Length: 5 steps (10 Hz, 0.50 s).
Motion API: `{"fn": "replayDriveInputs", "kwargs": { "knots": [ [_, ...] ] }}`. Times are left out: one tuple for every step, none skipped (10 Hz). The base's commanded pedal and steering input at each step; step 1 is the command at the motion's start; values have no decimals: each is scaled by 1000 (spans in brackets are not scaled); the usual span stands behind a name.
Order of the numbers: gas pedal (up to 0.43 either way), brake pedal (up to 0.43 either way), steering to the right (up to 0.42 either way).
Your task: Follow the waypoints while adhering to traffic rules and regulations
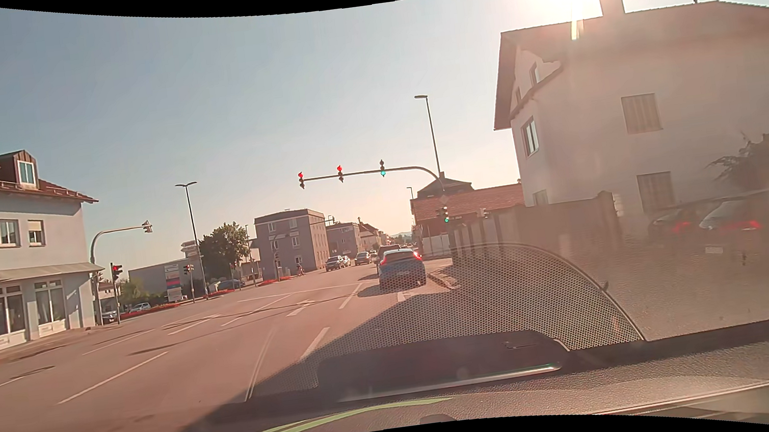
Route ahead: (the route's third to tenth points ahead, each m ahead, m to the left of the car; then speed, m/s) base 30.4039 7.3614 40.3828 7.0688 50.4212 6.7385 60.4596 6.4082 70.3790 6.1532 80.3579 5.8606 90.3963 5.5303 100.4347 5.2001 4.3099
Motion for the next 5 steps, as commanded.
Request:
{"fn": "replayDriveInputs", "kwargs": {
  "knots": [
    [157, 0, 3],
    [169, 0, 0],
    [169, 0, -1],
    [169, 0, -1],
    [169, 0, -1]
  ]
}}
